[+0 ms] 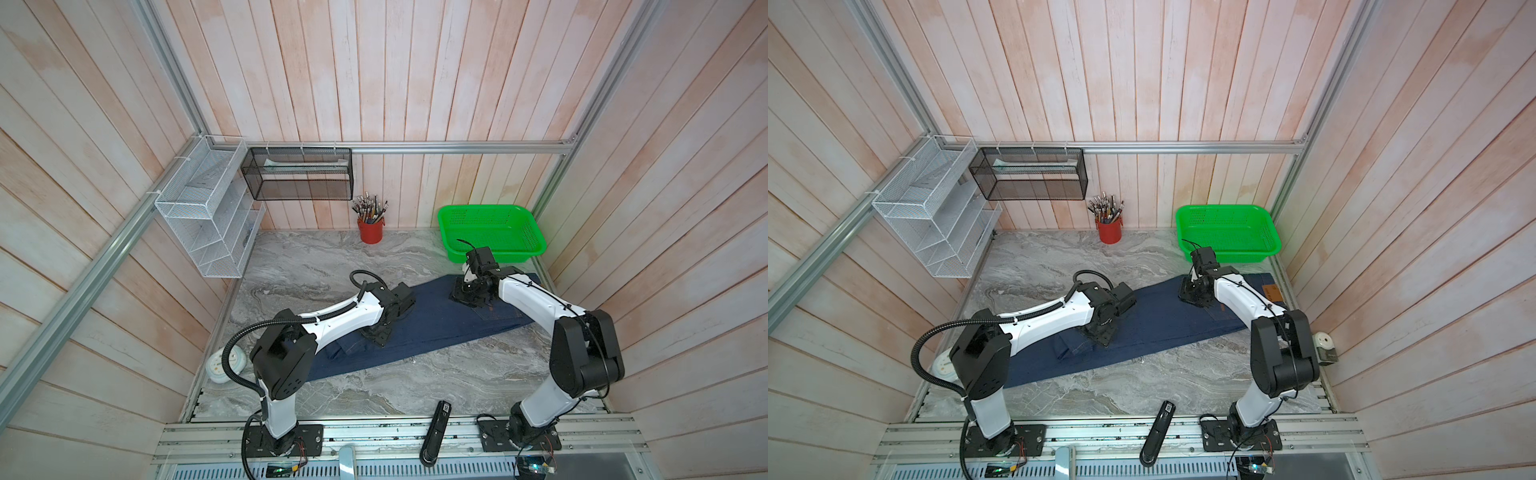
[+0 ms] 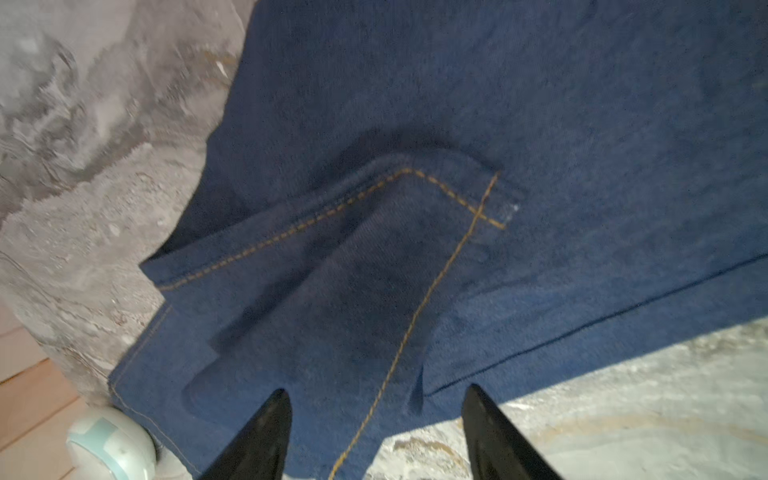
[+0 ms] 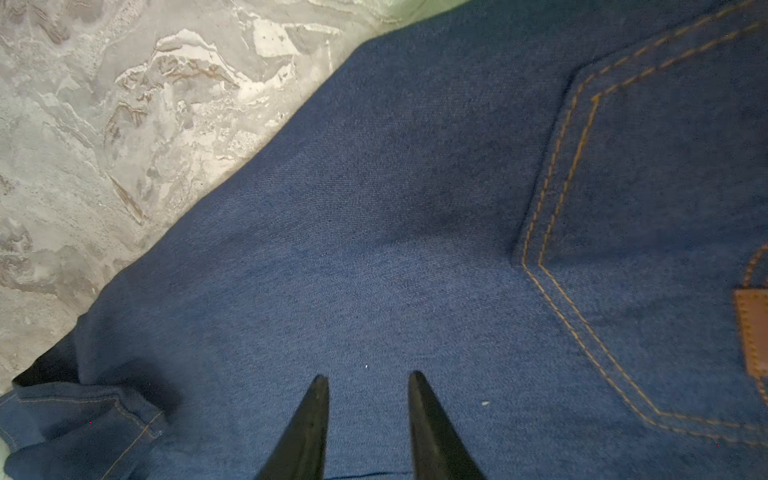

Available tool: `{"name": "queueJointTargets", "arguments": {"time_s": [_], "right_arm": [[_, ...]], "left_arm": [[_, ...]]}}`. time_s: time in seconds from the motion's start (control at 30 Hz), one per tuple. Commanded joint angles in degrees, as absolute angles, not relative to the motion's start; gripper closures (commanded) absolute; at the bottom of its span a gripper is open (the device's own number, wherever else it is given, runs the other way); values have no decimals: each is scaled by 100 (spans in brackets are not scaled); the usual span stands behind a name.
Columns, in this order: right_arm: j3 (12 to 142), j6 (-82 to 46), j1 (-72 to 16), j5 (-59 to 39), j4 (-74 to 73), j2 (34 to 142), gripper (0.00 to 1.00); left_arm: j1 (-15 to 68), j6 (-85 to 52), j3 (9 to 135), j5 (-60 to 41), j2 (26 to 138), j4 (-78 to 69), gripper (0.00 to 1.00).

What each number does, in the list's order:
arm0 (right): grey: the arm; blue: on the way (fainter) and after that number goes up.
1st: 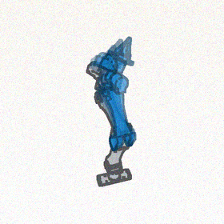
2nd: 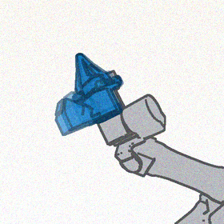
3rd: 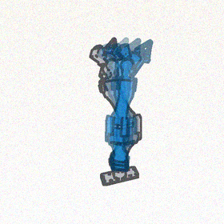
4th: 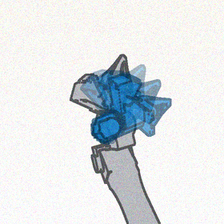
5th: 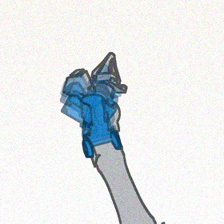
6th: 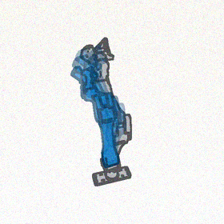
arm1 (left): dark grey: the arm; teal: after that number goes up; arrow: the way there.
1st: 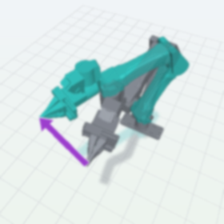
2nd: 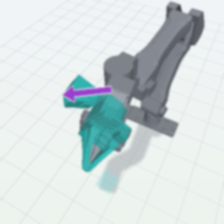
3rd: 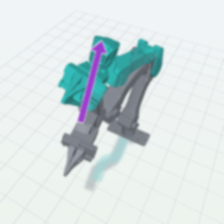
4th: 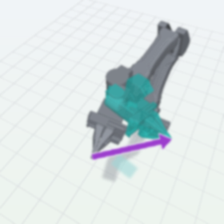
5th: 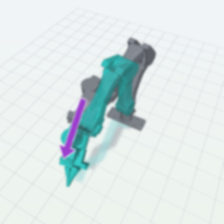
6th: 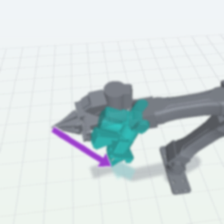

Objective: Fold and stack the trousers

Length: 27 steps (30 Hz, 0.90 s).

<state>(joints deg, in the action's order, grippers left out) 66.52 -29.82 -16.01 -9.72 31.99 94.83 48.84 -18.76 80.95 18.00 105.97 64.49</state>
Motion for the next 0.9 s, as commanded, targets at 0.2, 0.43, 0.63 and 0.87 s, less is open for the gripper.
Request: {"name": "queueJointTargets", "arguments": {"time_s": [0.2,0.43,0.63,0.87], "right_arm": [[6573,-2963,-1520,-956,3287,9412,67],[6608,-2962,-1509,-1010,3267,9474,67],[6644,-2962,-1512,-998,3283,9483,67],[6655,-2971,-1509,-1013,3278,9518,67]], "left_arm": [[5214,-1590,7743,2356,10918,6023,30],[5237,-1687,7559,2972,10989,5893,50],[5252,-1622,7373,3232,11032,5736,51],[5280,-1702,7356,3320,10758,5916,73]]}}
